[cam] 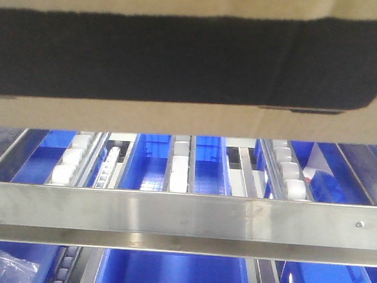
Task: Grab box from left shelf to table start
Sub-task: 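Lift the box with both grippers and pull it off the shelf toward the robot, then hold the box with both grippers while the base turns away from the shelf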
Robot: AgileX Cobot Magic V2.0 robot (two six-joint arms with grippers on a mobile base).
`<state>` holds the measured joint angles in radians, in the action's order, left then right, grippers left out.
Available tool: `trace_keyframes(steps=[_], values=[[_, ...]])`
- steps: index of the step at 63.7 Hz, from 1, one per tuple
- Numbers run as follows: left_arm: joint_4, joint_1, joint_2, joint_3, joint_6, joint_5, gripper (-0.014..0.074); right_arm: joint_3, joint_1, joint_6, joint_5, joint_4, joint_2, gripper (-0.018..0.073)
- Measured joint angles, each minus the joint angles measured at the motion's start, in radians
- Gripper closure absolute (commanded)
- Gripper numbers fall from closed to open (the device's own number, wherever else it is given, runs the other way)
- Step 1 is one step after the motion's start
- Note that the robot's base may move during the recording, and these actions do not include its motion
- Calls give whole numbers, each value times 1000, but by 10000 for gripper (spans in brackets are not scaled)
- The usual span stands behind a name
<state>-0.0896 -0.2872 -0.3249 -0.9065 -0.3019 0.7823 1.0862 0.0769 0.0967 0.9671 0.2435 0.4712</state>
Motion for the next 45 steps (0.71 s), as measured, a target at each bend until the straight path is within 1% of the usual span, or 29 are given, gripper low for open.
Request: trace_keyframes(steps=[18,34,45], values=[[5,0,0,35,-6,-26,699,0,0,0,12,-8,0,503],[-14,0,0,41,1,-138,699,0,0,0,-5,-12,0,503],[-19,0,0,41,1,-147,699,0,0,0,-7,-12,0,503]])
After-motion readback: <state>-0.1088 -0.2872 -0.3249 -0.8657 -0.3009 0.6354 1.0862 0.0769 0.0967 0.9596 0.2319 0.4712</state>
